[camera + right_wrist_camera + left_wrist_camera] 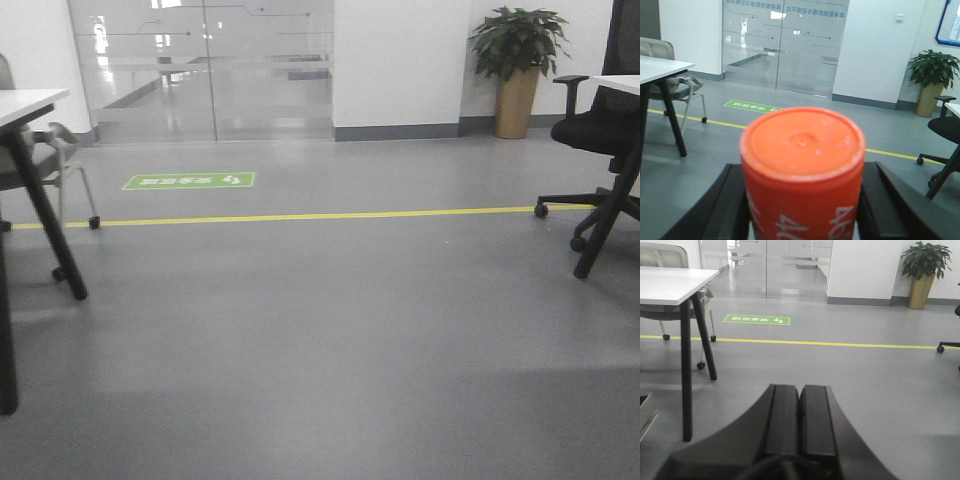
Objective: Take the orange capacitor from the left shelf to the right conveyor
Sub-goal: 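Drive the base up to the dark conveyor belt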
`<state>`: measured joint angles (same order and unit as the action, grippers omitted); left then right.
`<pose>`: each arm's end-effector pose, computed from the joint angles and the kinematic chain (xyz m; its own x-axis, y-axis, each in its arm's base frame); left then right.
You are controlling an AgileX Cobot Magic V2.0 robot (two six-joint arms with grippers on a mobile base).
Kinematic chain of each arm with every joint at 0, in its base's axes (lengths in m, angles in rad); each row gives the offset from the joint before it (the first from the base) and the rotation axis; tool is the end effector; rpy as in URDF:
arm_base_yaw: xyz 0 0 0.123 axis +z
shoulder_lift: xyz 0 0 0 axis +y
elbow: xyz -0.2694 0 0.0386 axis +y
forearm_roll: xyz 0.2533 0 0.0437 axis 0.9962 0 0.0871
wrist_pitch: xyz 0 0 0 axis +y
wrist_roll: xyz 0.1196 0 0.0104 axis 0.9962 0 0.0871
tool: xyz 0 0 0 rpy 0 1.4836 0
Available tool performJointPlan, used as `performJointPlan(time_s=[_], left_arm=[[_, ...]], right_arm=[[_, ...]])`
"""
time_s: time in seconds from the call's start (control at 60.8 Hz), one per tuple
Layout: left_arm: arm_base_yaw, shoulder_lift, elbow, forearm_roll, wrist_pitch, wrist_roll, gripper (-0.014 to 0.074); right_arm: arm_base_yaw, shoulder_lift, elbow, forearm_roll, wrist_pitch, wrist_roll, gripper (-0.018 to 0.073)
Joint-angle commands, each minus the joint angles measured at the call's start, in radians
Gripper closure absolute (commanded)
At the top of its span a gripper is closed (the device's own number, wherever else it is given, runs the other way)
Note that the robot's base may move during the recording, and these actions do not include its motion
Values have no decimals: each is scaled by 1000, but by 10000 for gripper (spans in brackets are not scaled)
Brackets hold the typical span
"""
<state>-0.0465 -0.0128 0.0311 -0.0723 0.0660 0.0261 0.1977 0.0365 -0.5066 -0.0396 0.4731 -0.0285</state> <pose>0.1041 -0.0054 0.1975 0.0007 -0.0461 -0.9989 0.0513 0.9976 -0.0460 0.0571 0.0092 0.3352 0.0940 -0.0461 -0.9945 -0.1731 0.9829 -0.0620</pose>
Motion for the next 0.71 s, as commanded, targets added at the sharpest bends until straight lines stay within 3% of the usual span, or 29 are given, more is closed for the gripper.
performJointPlan(time_s=[0.0, 0.691], left_arm=[[1, -10, -3, -2, -90, -2, 723], [1, -11, -3, -2, -90, -2, 723]], right_arm=[[-3, 17, -23, -8, -98, -9, 504], [-3, 17, -23, -8, -98, -9, 504]])
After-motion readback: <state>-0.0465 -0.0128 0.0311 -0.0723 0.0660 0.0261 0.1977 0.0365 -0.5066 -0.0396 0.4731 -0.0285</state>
